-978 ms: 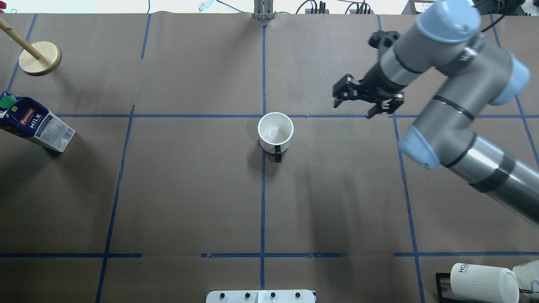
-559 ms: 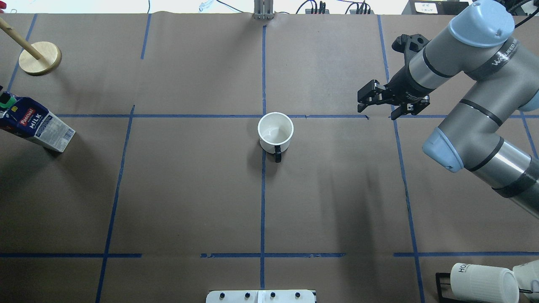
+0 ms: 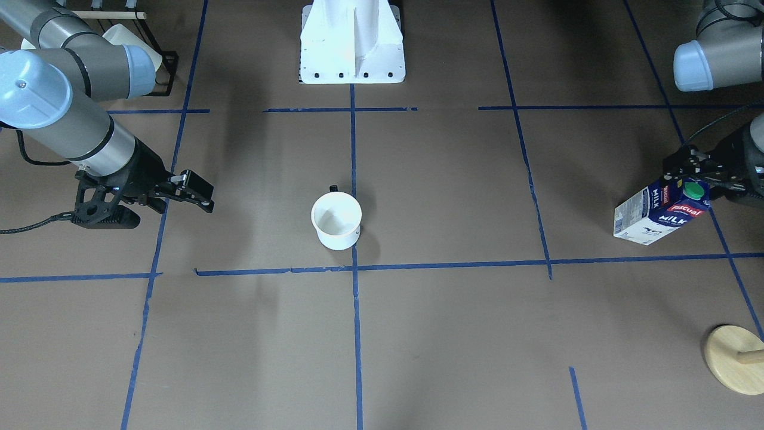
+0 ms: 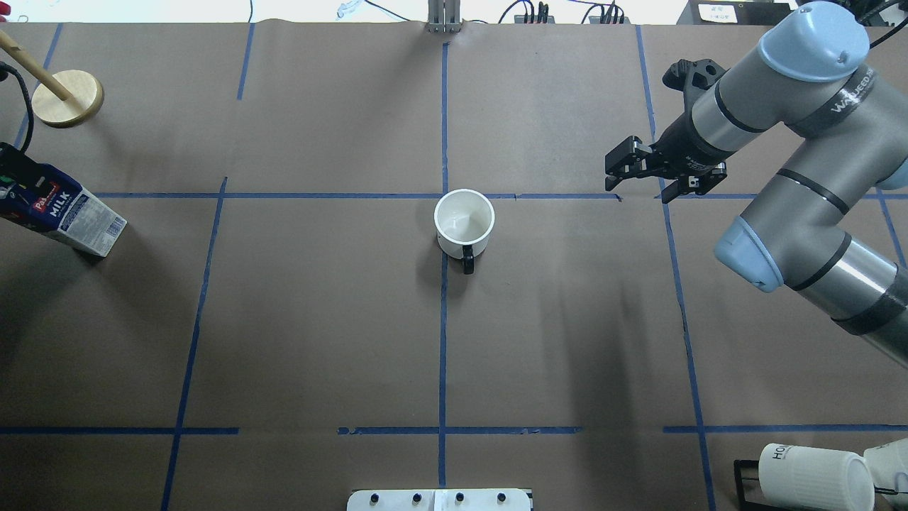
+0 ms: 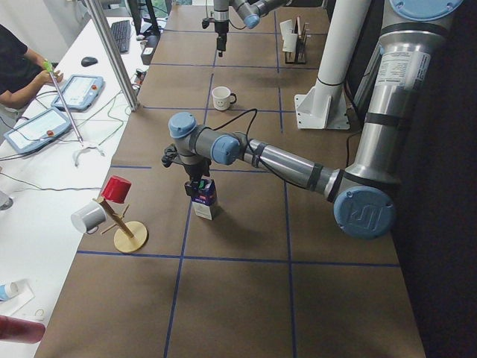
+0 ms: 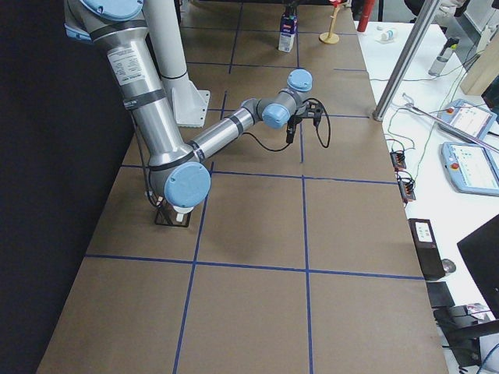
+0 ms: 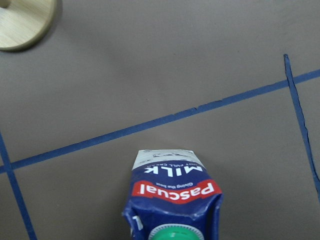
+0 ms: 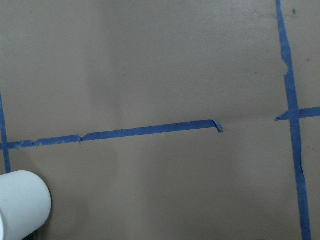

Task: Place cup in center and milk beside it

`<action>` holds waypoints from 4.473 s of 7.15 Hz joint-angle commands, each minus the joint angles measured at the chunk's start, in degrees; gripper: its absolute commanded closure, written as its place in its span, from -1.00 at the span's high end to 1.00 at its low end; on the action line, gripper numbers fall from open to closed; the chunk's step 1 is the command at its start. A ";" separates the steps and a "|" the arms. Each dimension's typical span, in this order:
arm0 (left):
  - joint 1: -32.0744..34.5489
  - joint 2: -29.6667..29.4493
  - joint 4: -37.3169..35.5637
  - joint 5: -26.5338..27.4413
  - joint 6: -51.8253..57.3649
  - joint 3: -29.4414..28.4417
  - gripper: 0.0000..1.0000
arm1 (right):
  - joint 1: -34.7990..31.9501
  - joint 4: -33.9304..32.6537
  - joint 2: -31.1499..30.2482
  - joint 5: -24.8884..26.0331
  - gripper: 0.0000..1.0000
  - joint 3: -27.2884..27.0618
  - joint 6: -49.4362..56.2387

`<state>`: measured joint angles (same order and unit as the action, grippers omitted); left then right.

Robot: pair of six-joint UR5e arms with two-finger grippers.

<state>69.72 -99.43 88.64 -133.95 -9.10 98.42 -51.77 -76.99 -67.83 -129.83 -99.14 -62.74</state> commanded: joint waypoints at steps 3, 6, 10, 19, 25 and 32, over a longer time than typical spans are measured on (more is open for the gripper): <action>-0.46 -1.46 -0.39 0.09 -1.00 1.06 -0.73 | 0.00 0.00 -0.02 0.10 1.00 0.00 -0.01; -6.74 -13.29 -3.30 0.44 -28.67 8.53 -0.73 | -0.61 0.00 -0.63 -0.25 1.00 -0.27 0.16; -28.83 -36.31 -3.56 11.69 -60.66 -3.54 -0.71 | -4.84 0.00 -7.22 0.27 1.00 -1.94 5.35; -29.20 -40.75 -3.30 16.79 -60.34 -7.47 1.00 | -5.01 0.00 -7.40 0.45 1.00 -2.02 5.35; -18.52 -14.54 -3.56 11.56 -40.89 17.32 1.00 | -22.37 -1.05 -15.74 -2.08 1.00 2.87 34.62; 26.56 -0.92 -8.48 -2.98 27.00 -10.72 1.00 | -43.06 -12.47 -13.99 -6.14 1.00 16.18 76.44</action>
<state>90.09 -98.91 80.81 -136.50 11.88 95.86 -93.41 -86.74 -82.26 -135.88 -82.55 10.46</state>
